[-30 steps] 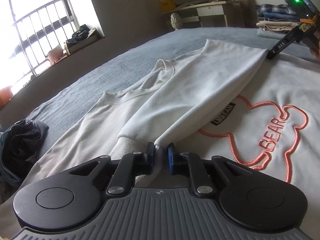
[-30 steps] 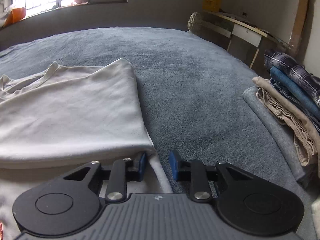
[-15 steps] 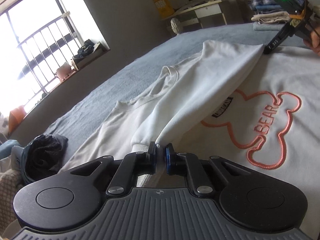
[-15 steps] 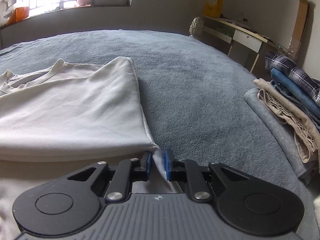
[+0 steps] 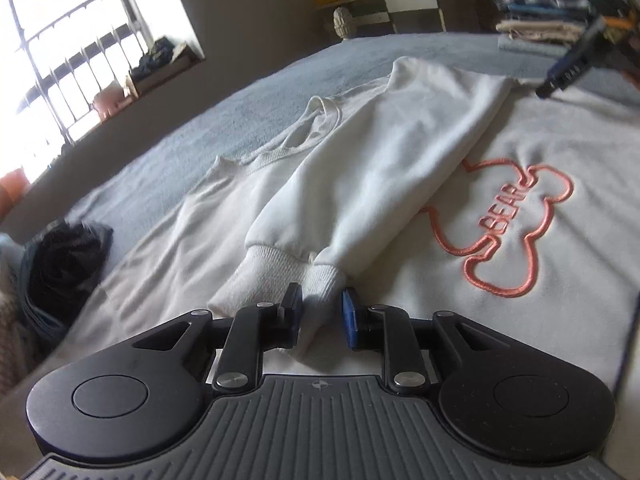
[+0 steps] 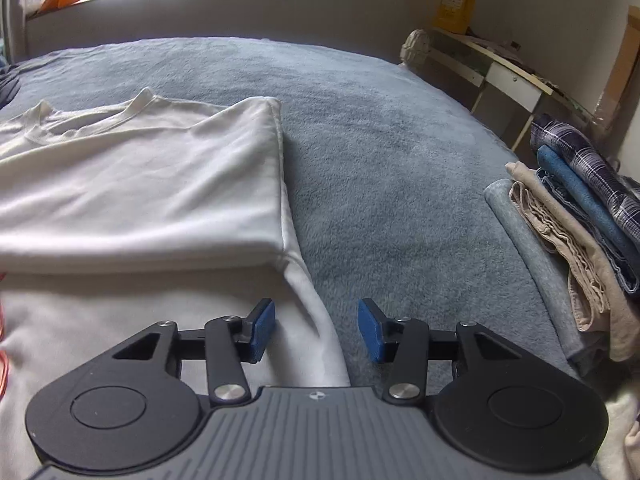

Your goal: Fold clothes

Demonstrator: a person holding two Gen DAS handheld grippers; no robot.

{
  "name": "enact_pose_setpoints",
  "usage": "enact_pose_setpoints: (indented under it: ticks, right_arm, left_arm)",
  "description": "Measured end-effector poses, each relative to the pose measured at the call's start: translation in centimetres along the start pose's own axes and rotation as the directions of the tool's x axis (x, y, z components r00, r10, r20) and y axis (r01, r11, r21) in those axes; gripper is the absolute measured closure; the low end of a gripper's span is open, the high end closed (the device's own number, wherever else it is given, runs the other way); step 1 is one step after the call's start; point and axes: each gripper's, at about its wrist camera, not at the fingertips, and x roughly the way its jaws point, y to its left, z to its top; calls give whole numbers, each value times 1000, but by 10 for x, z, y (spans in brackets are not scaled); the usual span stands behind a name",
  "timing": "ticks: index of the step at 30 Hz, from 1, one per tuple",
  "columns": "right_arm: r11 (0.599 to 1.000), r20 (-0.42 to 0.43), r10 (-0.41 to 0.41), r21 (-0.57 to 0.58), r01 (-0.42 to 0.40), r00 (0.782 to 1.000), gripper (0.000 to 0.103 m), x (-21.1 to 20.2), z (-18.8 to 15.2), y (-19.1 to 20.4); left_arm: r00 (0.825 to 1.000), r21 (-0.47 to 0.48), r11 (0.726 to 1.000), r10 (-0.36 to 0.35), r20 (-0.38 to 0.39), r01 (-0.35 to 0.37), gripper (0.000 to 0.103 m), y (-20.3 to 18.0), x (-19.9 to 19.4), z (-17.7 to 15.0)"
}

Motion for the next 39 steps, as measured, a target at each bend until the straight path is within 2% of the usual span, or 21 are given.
enact_pose_setpoints:
  ticks: [2,6,8,10,15,17,21,28,31,32,36,39]
  right_arm:
    - [999,17,43,-16,-43,999,55,-19,0,-5]
    - [988,123,143,45,-149,982,64,-40,24,-12]
    - [980,153,170,75,-183,974,73,-28,48,-7]
    - [975,151,185,91,-200,971,86,-3,71,1]
    - [965,114,195,153,-211,974,99,68,115,12]
    - [963,85,194,176,-206,977,100,94,124,12]
    - [958,53,192,207,-198,980,102,131,135,14]
    - [949,71,177,250,-190,982,103,162,159,15]
    - [945,66,134,292,-148,989,103,169,169,12]
    - [936,63,124,325,-137,990,103,168,169,8]
    - [853,110,171,481,-203,979,101,148,159,-20]
    - [787,143,258,543,-293,956,100,119,143,-37]
  left_arm:
    - [999,-121,992,-35,12,36,80,22,-10,2]
    - [997,-281,959,-15,78,37,80,50,-19,14]
    - [996,-266,963,-7,92,31,80,44,-6,24]
    - [997,-247,969,19,75,0,80,32,11,25]
    - [993,-246,963,118,3,-113,75,17,33,9]
    - [989,-249,958,147,-17,-146,73,13,39,4]
    - [989,-271,952,146,-9,-143,67,17,37,1]
    - [989,-276,952,145,17,-135,67,17,35,-3]
    - [990,-287,950,139,22,-127,66,20,35,-4]
    - [991,-292,948,135,22,-123,66,21,34,-4]
    - [990,-335,933,140,12,-128,66,31,29,-5]
    - [984,-386,908,180,8,-163,66,44,22,-6]
